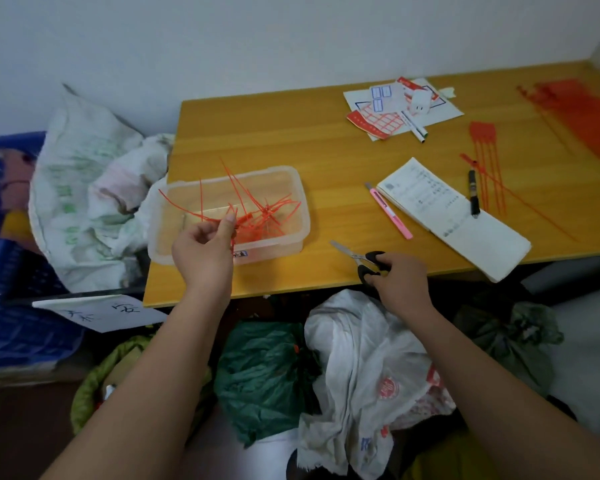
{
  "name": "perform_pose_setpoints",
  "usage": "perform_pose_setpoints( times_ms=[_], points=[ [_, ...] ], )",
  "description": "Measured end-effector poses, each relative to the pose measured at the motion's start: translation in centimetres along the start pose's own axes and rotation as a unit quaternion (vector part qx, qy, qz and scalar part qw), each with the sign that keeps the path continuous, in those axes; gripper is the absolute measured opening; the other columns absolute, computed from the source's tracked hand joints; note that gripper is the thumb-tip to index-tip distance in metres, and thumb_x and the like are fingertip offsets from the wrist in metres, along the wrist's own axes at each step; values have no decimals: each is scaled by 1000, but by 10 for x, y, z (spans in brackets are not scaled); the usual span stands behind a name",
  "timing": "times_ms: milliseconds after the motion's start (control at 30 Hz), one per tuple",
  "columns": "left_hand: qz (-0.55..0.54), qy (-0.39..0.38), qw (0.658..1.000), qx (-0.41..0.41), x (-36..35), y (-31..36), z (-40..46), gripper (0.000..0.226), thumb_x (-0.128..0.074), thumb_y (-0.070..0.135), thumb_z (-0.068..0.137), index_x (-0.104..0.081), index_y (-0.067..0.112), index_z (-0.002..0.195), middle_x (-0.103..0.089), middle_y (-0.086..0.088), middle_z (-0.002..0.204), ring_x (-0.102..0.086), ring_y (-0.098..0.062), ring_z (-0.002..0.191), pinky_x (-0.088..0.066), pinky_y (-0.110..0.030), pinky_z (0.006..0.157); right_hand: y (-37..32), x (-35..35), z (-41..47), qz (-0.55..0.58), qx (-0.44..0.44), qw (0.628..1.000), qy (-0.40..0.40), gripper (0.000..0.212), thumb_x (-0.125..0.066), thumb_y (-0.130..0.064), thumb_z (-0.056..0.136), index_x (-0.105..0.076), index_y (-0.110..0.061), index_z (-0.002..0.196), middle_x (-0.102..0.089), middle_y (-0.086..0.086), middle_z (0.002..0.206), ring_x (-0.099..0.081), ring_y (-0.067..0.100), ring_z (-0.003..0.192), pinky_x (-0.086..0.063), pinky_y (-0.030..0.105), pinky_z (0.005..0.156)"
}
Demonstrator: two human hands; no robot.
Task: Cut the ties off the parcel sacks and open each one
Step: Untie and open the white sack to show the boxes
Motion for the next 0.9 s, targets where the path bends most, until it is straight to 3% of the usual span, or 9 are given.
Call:
perform_pose_setpoints(
  times_ms=[67,233,333,367,433,567,633,767,900],
  points=[
    [-15,18,999,38,-3,0,14,37,-74,32,83,-48,18,59,-56,-9,73,-52,-22,66,-45,-39,65,-5,-6,4,-2,0,1000,4,42,-76,-9,80,-65,0,120,-68,13,118,-63,22,101,-39,18,80],
    [-51,22,993,108,-11,-10,39,28,-72,33,85,-56,10,79,-67,-12,87,-62,-20,67,-51,-35,68,-8,-23,12,25,-1,1000,3,42,-76,-11,80,-64,-2,120,-67,11,116,-61,16,96,-43,22,81],
    [-38,44,990,129,-14,-15,44,61,-69,38,85,-45,8,133,-59,-4,117,-65,-16,95,-53,-38,90,-8,-27,17,29,0,999,21,43,-75,-12,82,-63,-4,122,-65,10,119,-61,21,107,-41,22,85],
    [4,53,993,101,-13,-13,43,70,-66,39,87,-34,11,142,-51,-1,125,-61,-9,103,-50,-40,95,-8,-28,18,24,1,999,30,42,-75,-12,82,-63,-4,122,-64,10,120,-60,22,110,-40,22,87],
    [69,62,996,-19,-11,-5,31,64,-59,32,91,-29,12,144,-42,-2,126,-55,10,91,-50,-35,91,-8,-30,23,10,3,999,44,42,-73,-11,84,-62,-6,124,-62,10,123,-57,23,112,-41,25,93],
    [122,-1,955,-270,-20,-7,-5,37,-51,7,92,-43,5,129,-42,-5,109,-52,-22,87,-47,-26,69,-8,-35,31,-1,11,996,85,41,-72,-14,85,-63,-12,125,-51,3,112,-50,14,97,-27,8,79],
    [154,-58,925,-344,-31,-18,-23,32,-50,0,91,-49,0,122,-46,-8,102,-47,-19,81,-42,-20,67,-8,-38,36,3,14,996,93,41,-73,-16,86,-63,-14,125,-42,0,109,-48,12,92,-29,8,77],
    [210,-179,882,-382,-53,-44,-52,27,-46,5,90,-56,0,115,-47,-10,102,-40,-9,75,-36,-9,69,-5,-43,41,20,16,996,86,40,-75,-18,84,-64,-14,123,-44,2,111,-56,15,89,-48,22,82],
    [228,-238,872,-362,-68,-65,-62,26,-48,10,91,-57,2,114,-47,-9,101,-45,-14,69,-43,-26,59,-1,-40,38,64,35,994,85,44,-80,-21,80,-64,-13,120,-47,4,112,-57,6,78,-47,7,71]
  ],
)
Point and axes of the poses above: each hand's wrist, its own z-axis towards the middle knuckle, its own x-axis out of the back of the hand, y = z × x, the point moved 5 cm from there along z, towards the middle knuckle
